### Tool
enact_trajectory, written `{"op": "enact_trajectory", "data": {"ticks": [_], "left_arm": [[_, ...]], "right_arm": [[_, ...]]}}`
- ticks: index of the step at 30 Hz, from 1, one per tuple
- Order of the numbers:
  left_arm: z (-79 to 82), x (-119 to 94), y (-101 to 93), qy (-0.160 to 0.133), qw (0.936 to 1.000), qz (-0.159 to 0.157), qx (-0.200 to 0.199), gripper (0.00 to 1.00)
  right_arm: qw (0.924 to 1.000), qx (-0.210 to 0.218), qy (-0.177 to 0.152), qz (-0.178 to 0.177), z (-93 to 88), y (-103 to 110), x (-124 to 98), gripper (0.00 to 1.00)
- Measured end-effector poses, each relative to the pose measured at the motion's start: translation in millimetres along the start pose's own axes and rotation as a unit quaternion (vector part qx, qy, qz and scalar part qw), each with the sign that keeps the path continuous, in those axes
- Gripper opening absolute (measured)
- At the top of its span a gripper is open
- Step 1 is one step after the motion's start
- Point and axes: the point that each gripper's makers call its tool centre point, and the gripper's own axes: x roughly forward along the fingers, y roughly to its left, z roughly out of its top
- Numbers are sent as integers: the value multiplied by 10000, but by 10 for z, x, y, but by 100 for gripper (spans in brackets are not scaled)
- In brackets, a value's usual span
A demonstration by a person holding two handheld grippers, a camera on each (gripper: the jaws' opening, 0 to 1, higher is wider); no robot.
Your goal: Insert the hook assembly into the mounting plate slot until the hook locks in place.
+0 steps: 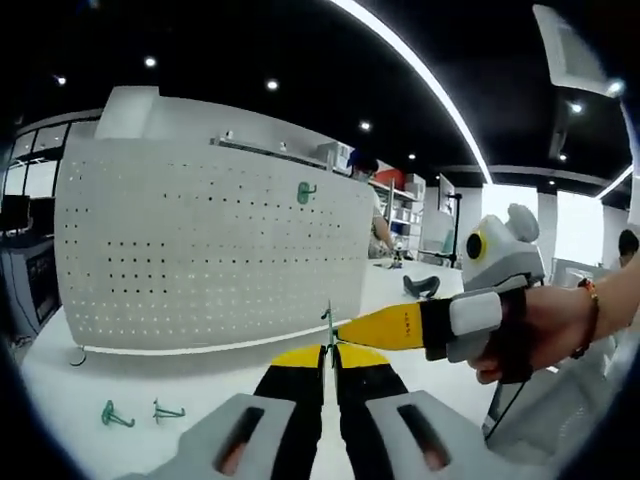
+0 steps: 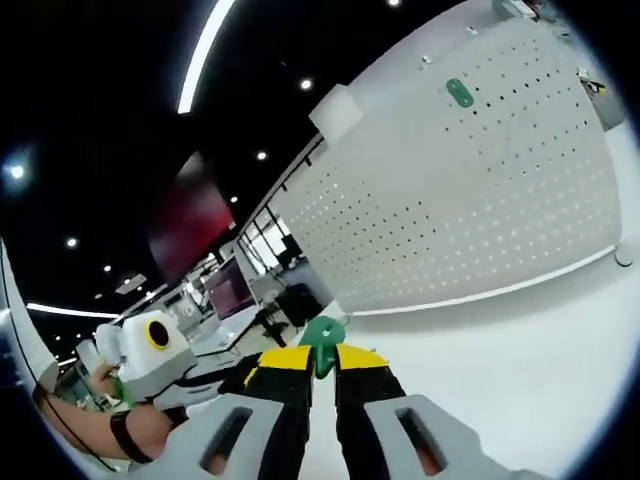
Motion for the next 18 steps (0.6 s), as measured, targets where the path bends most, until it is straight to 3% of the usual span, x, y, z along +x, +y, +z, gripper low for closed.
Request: {"op": "enact_trajectory", "data": {"ticks": [4,18], "left_arm": [[-16,15,-9,29,10000,-32,5,4],[-11,56,-28,37,10000,-58,-45,6]], "right_arm": [[9988,445,46,173,7,38,-7,2],[9999,137,6,-27,129,-21,-35,2]]}}
